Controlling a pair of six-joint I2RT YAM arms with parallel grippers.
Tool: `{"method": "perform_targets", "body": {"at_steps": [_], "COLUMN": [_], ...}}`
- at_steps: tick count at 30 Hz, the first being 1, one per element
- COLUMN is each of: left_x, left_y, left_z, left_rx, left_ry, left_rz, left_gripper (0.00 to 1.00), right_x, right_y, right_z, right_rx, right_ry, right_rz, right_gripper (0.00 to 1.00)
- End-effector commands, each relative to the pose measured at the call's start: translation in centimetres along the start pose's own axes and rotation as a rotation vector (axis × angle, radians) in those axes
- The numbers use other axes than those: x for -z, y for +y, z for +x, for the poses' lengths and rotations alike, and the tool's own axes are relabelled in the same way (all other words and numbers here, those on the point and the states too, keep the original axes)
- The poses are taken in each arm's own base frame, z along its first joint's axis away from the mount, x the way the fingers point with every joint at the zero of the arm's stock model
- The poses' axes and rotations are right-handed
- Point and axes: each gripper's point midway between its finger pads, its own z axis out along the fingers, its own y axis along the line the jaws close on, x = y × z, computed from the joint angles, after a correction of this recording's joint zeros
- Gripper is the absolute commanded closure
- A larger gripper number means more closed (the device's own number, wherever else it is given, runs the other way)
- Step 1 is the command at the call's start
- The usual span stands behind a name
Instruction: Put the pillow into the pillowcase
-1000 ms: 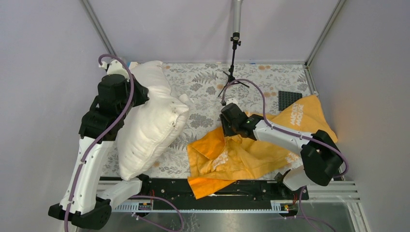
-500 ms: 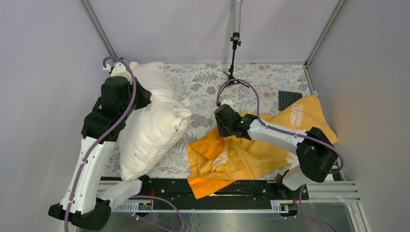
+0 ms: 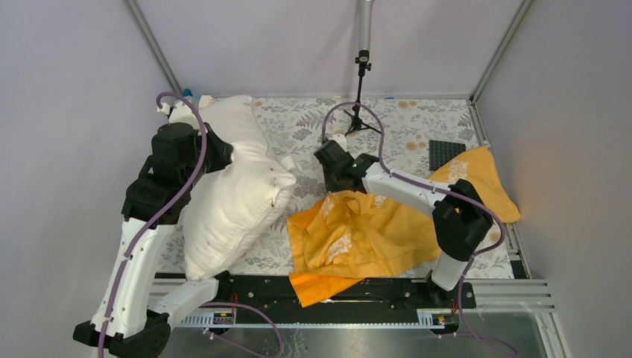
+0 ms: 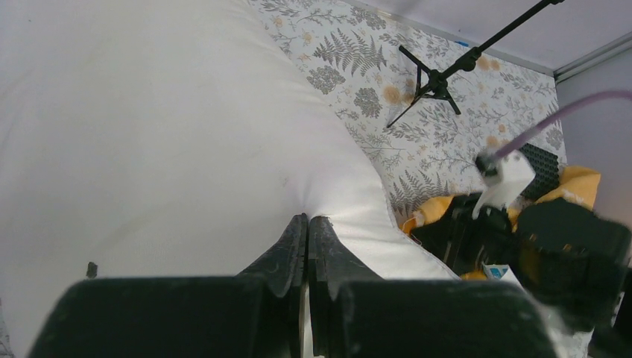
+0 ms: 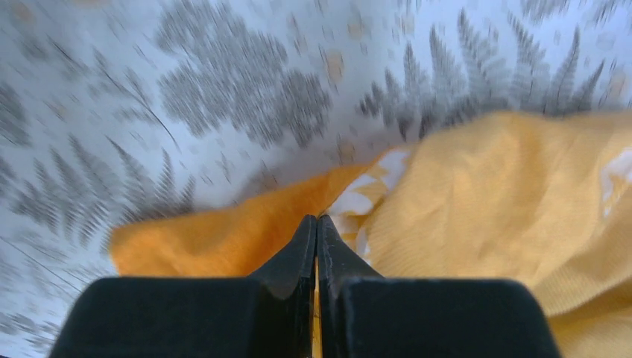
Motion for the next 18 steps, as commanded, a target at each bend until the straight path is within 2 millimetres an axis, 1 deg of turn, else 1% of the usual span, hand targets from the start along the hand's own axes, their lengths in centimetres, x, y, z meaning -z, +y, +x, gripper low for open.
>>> {"method": "perform_targets", "body": {"at_steps": [1, 3, 5, 8, 9, 11, 13, 16, 18], "left_x": [1.7, 1.7, 1.8, 1.6, 1.4, 1.3, 0.9, 0.6, 0.4], "left_y": [-2.2, -2.3, -2.4, -2.7, -2.7, -2.9, -2.9, -3.1, -3.1], "left_z": [-3.2, -3.0, -2.8, -2.5, -2.4, -2.1, -1.9, -1.7, -1.5], "left_rx": [0.019, 0.023, 0.029, 0.037, 0.039, 0.039, 0.038, 0.034, 0.033], "left_ry": [-0.134, -0.127, -0.122, -0.107, -0.099, -0.087, -0.077, -0.065, -0.058], "left_rz": [0.113, 0.121, 0.129, 0.142, 0.145, 0.153, 0.152, 0.157, 0.159], "left_gripper": [1.00, 1.00, 1.00, 1.00, 1.00, 1.00, 1.00, 1.00, 1.00], "right_x": [0.6, -0.5, -1.9, -3.8, -5.0, -6.5, -7.7, -8.7, -8.7], "right_y": [1.2, 1.4, 1.6, 2.2, 2.3, 2.5, 1.8, 0.1, -0.7], "right_z": [-8.5, -11.3, -13.7, -16.6, -16.9, -17.7, -18.3, -18.7, -19.6], "right_rx": [-0.115, -0.163, -0.208, -0.262, -0.273, -0.291, -0.306, -0.348, -0.370], "right_ry": [-0.135, -0.164, -0.191, -0.241, -0.247, -0.255, -0.268, -0.278, -0.301], "right_rz": [-0.064, -0.069, -0.069, -0.083, -0.080, -0.074, -0.047, -0.038, -0.057], "right_gripper": [1.00, 1.00, 1.00, 1.00, 1.00, 1.00, 1.00, 1.00, 1.00]}}
